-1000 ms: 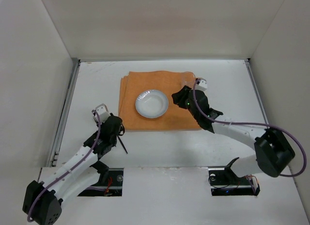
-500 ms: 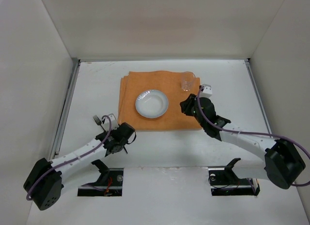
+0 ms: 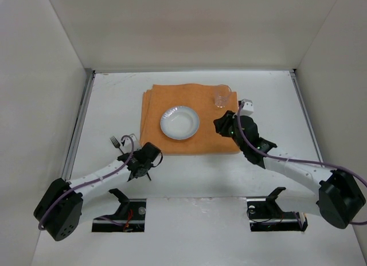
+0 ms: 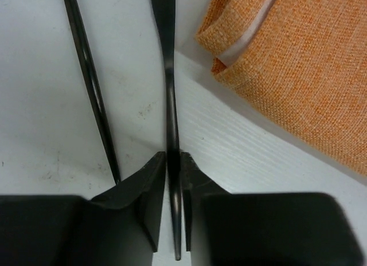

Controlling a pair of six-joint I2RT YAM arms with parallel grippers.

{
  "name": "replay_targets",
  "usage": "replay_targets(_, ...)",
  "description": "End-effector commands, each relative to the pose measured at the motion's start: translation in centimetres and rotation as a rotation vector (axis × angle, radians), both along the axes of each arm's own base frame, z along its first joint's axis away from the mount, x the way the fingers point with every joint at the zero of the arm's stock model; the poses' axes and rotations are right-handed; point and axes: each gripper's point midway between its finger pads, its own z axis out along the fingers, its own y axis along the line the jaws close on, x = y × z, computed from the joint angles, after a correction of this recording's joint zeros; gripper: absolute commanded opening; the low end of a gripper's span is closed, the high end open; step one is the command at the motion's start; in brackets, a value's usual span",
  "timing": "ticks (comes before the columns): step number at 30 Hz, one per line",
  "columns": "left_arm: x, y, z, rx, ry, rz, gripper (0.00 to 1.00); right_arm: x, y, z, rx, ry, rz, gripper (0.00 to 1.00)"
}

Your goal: Set the dinner table for one person

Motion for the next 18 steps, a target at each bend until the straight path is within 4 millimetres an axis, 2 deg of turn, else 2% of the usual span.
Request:
replay_targets(1, -0.7, 0.5, -0.7, -0.03, 0.033, 0.021, 0.09, 0.1, -0.6, 1.7, 0.033, -0.056, -0.01, 0.37)
replay_targets(5, -0.6, 1.1, 0.5, -0.038, -0.001, 0.025, 0.04, 0.3, -2.2, 2.3, 0.049, -0.07, -0.047, 0.38)
replay_targets(8, -0.4, 1.4, 2.6, -0.025, -0.034, 0.015, 0.02, 0.5, -3.2, 2.5, 0.057, -0.076, -0.074, 0.39)
replay_targets(13, 1.1, 1.1, 9.2, 0.049, -0.16, -0.049, 0.02, 0.6, -4.2, 2.6, 0.075, -0.076, -0.099, 0.39)
replay_targets(15, 2.4, -0.4, 11.7, 0.064, -0.212, -0.098, 0.02, 0.7, -4.6, 2.5, 0.079, -0.075, -0.111, 0.39)
replay_targets(18, 5.3, -4.9, 15.2, 0.062, -0.299, -0.202, 0.03, 0.9, -5.3, 2.4, 0.082, -0.074, -0.136, 0.39)
